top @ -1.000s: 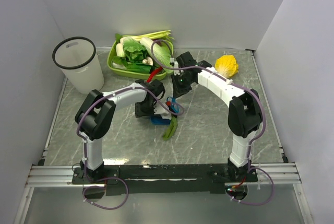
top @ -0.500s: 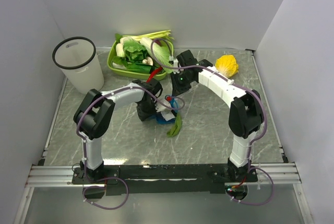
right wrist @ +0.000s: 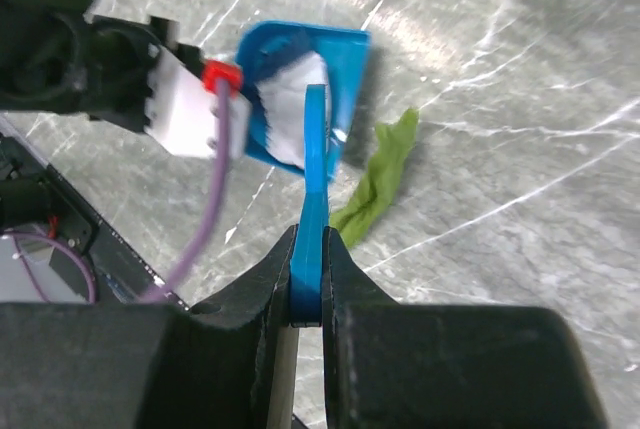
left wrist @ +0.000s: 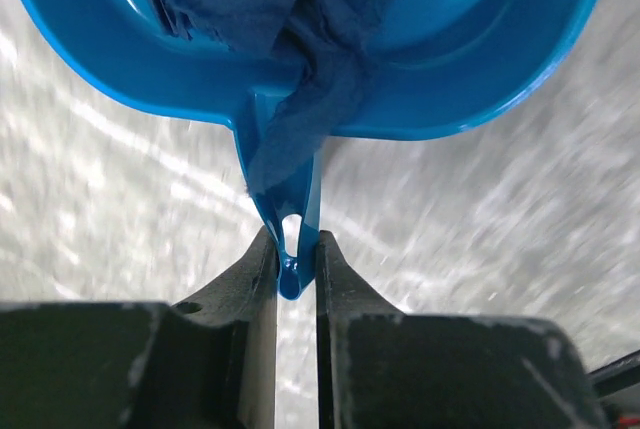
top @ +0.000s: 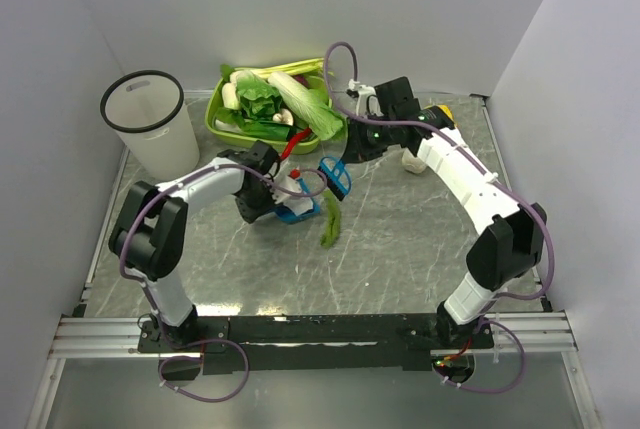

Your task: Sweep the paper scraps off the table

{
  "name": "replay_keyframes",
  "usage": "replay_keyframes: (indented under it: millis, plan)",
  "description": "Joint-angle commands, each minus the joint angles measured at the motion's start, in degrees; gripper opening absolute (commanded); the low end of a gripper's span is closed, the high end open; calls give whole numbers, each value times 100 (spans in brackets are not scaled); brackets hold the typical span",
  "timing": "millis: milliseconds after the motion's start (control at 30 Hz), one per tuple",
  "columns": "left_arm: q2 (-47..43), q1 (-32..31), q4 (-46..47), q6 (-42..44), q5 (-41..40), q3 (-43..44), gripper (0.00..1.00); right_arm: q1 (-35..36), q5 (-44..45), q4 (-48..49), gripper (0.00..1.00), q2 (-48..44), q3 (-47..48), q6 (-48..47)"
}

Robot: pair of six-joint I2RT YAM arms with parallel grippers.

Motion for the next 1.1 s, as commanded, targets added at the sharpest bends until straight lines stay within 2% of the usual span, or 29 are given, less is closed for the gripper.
replay_keyframes:
  millis: [0,167,267,333,500,700,900,1067]
  plan:
    - [-417,306,-344,430,-315,-214,1,-69,425,1,0,-362,-241,-181]
    - [-821,395,-564,1036,-746,-706,1,-87,1085,19,0,-362,-690,-261]
    - [-927,360,-643,1239,-904,-962,1,-87,1893,-86,0,-265,-857,54]
    - [-866,307,-696,1275,-1140,-1032,1,-95,2010,-183,0,-169,-962,424]
    - [-542,70,-740,1187,-1239,-717,1,36,1308,-184,0,305,-980,461]
    - [12,-457,-582,915,-1125,-435,1,265,262,-245,0,1122,-454,117]
    - [698,-765,-608,440,-694,215,1,537,-55,-271,0,1378,65,-58]
    - [681,-774,-442,229,-386,444,1,616,-205,-192,0,1273,57,-199]
